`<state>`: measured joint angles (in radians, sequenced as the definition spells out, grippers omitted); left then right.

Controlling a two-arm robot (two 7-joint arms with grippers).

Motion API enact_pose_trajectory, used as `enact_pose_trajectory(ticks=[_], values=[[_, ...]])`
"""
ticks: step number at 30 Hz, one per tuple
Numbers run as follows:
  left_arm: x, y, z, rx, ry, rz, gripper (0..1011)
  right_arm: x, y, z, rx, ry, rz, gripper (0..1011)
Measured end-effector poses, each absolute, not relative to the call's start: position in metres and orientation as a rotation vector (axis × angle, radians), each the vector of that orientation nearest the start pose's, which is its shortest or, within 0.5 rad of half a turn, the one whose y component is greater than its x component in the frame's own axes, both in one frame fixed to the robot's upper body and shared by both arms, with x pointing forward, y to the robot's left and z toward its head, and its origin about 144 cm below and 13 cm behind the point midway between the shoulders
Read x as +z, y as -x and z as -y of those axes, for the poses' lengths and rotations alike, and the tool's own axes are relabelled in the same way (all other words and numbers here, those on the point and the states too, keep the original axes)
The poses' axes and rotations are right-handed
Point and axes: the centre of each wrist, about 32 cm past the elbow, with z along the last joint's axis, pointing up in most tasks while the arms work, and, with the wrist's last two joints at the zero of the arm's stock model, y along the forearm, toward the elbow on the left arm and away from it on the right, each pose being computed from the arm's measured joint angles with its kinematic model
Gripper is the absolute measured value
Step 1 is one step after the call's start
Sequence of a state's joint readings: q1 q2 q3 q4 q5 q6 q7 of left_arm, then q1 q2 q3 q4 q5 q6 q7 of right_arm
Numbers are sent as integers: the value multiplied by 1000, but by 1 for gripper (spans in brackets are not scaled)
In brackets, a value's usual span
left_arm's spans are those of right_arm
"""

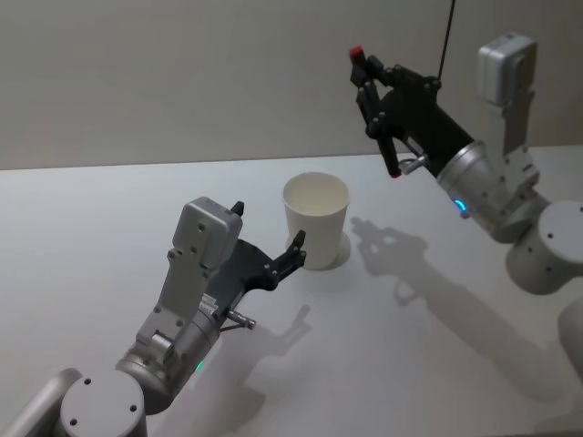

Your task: Place the pen into the pen holder.

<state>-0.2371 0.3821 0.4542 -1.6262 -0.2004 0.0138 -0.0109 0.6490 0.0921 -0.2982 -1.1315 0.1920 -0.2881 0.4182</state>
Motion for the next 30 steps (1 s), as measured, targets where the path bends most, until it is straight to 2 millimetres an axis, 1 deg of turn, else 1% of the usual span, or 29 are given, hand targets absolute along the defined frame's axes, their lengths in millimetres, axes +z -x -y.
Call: enact_pose_trajectory(ticks=[2, 3, 16, 30], values=[[1204, -492, -198, 1124, -61, 268, 1000, 1262, -621, 178, -900, -252, 403, 169], [1204, -492, -198, 1124, -61, 268, 1000, 1258, -624, 173, -902, -253, 403, 169], [1204, -492, -198, 1124, -61, 268, 1000, 1243, -638, 149, -916, -252, 408, 169], [1204, -492, -198, 1124, -61, 268, 1000, 1239, -646, 136, -902, -265, 418, 169]])
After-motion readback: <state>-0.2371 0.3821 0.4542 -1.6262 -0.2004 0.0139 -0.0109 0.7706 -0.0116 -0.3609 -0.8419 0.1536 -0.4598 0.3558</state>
